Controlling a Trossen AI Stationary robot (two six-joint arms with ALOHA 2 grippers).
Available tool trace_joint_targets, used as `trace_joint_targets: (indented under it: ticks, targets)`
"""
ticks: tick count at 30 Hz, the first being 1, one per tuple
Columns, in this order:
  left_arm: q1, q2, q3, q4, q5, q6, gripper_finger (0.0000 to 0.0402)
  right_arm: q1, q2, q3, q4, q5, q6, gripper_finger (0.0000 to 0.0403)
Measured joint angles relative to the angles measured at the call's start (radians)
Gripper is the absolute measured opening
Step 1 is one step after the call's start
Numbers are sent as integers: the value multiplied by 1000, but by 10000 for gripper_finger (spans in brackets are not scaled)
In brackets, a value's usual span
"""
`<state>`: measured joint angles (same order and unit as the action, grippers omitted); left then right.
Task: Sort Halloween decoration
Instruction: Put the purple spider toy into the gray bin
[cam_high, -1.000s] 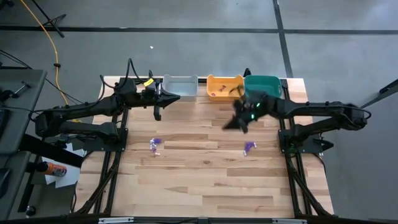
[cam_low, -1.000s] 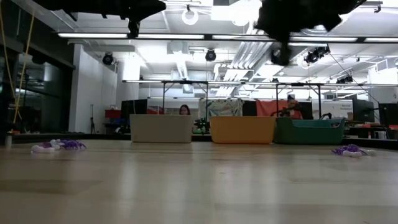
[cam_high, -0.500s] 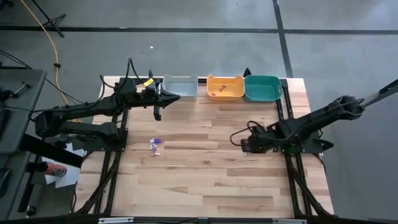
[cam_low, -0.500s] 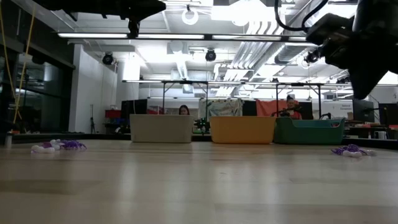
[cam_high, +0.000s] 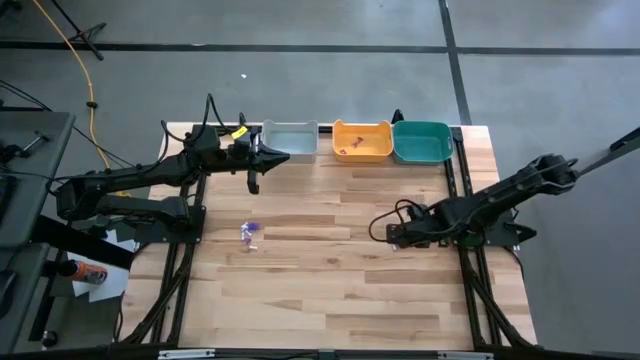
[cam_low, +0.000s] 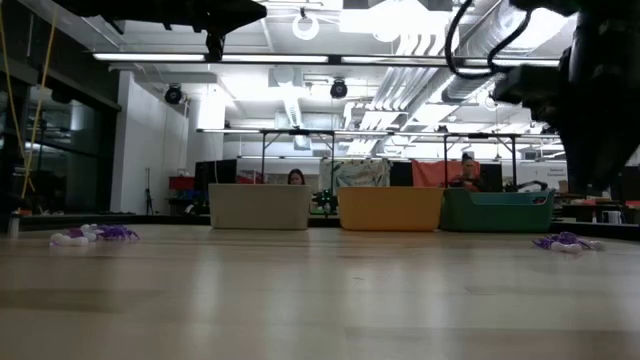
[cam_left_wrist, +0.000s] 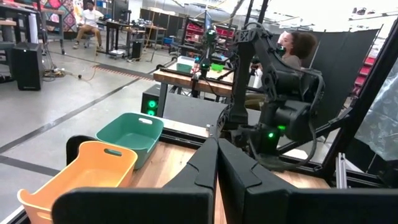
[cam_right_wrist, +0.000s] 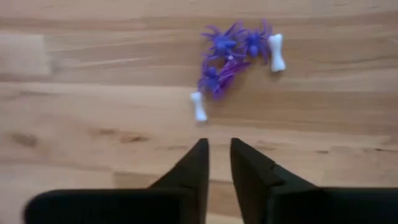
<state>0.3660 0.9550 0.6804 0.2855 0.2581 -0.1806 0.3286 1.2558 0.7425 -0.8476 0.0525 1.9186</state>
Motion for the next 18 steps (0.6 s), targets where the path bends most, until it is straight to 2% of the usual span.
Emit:
trace_joint_targets:
  ticks: [5,18]
  targets:
    - [0,0,0,0,0,0,0,-25,64,-6,6,-6,52,120]
    - [0,0,0,-3,0,0,0,-56,230,-6,93,-30,55,126]
